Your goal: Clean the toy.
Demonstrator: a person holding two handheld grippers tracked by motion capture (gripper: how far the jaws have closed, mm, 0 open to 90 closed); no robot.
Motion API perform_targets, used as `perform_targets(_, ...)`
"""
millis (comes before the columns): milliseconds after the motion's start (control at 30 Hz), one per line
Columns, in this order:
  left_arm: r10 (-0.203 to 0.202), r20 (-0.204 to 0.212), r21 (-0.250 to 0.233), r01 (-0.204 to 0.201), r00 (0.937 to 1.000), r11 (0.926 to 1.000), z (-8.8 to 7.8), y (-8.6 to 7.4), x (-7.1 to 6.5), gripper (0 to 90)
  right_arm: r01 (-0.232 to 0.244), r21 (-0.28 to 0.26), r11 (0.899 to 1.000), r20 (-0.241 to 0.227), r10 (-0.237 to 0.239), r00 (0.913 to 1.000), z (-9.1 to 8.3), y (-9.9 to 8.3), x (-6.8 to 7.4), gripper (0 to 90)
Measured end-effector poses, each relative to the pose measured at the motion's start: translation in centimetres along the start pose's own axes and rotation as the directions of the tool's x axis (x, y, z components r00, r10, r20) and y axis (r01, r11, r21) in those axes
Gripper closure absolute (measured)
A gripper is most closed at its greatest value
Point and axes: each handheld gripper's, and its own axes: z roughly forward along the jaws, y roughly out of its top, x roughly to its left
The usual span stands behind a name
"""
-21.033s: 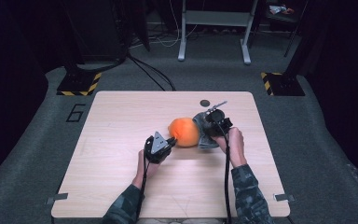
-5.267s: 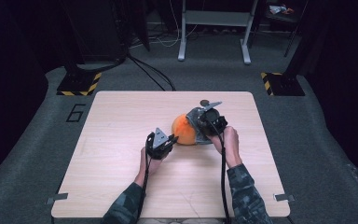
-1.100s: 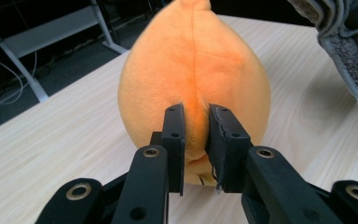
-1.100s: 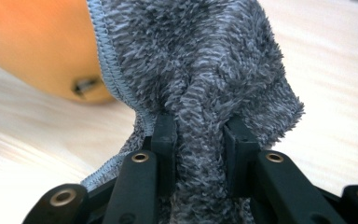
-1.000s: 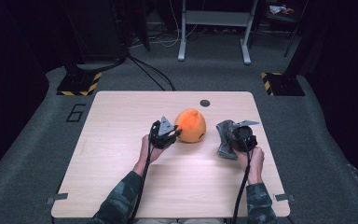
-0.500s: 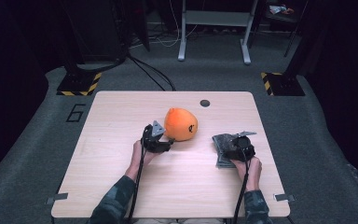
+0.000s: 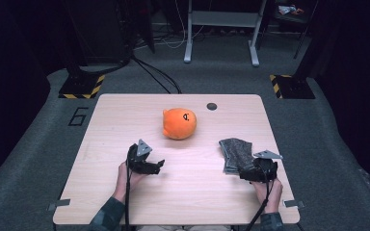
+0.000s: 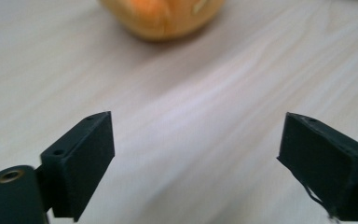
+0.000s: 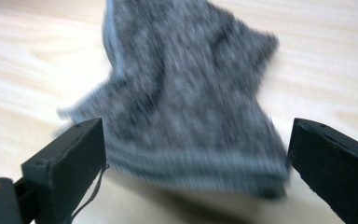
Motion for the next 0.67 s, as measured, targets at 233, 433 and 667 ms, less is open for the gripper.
perform_targets(233,-0.042,-0.041,0.063,0.044,0.9983,0.9971,-0.7,-3.4,0.5,3.1,0.018,0.010,1.000,0.049,-0.019,0.9986,0.1,-2.9,-0.2,1.3)
perform_targets(433,-0.070,-0.050,0.085,0.075,0.9963,0.9936,-1.5,-4.0,0.9,3.3,0.007,0.028,1.000,0.024,-0.008,0.9997,0.4,-2.8,-0.6,0.0)
perform_targets(667,-0.103,-0.053,0.091,0.107,0.9933,0.9901,-1.5,-4.1,1.1,3.4,-0.003,0.028,1.000,0.028,0.003,0.9996,0.4,-2.7,-0.5,0.0)
